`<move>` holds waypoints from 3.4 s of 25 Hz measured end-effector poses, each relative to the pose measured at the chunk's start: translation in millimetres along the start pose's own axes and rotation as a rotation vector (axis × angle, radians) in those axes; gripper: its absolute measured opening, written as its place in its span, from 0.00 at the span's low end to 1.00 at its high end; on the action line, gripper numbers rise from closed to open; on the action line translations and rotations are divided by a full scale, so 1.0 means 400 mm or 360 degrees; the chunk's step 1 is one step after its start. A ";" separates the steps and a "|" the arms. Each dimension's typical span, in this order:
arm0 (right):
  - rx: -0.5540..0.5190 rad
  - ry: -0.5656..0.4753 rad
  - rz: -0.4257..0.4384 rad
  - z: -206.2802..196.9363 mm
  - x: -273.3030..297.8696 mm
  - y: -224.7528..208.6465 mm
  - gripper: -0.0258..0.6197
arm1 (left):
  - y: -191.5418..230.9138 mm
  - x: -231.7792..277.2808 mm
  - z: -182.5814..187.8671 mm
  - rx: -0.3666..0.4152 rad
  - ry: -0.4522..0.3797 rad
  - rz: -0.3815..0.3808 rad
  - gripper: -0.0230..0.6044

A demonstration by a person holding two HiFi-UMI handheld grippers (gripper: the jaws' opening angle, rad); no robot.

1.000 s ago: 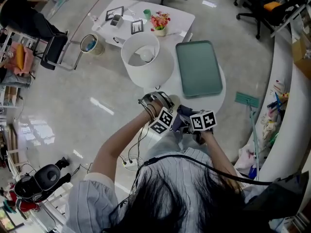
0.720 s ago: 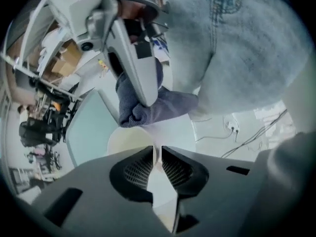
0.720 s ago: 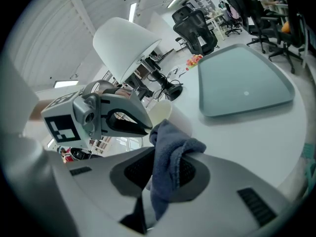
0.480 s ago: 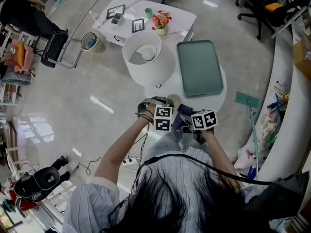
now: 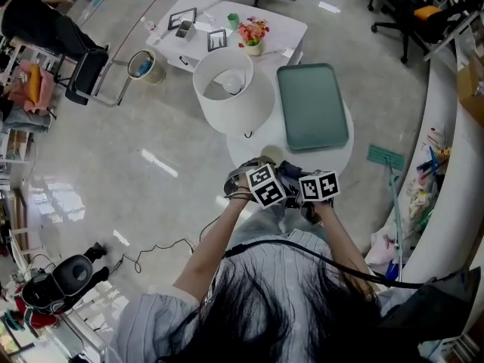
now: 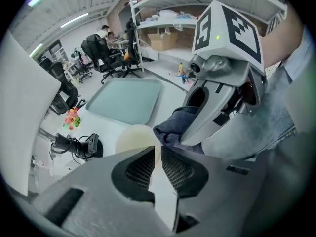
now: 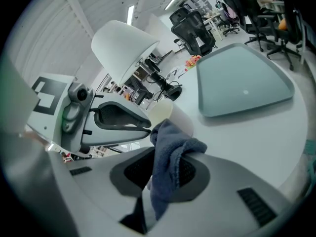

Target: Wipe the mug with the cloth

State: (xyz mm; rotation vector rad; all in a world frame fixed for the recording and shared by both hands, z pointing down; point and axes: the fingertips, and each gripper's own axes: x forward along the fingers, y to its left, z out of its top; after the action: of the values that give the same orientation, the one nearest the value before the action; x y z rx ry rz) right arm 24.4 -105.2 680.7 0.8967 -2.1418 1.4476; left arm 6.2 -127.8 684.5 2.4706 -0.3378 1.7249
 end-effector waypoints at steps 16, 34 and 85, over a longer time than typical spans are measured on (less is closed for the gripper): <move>-0.0004 0.0001 -0.0011 0.008 0.003 -0.010 0.16 | -0.006 0.041 -0.006 0.0373 0.0060 -0.0053 0.09; -0.0268 0.0152 -0.0036 0.042 -0.027 -0.069 0.16 | -0.033 0.022 -0.069 0.1590 0.0246 -0.0366 0.09; -0.0248 0.0069 -0.0024 0.107 -0.028 -0.084 0.16 | -0.007 0.056 0.071 -0.0461 -0.0013 0.0137 0.10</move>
State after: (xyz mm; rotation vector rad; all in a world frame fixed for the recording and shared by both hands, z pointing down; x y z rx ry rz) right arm 56.9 -150.1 679.4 0.8154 -2.1763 1.2611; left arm 39.9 -134.0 695.5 2.2857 -0.6536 1.5672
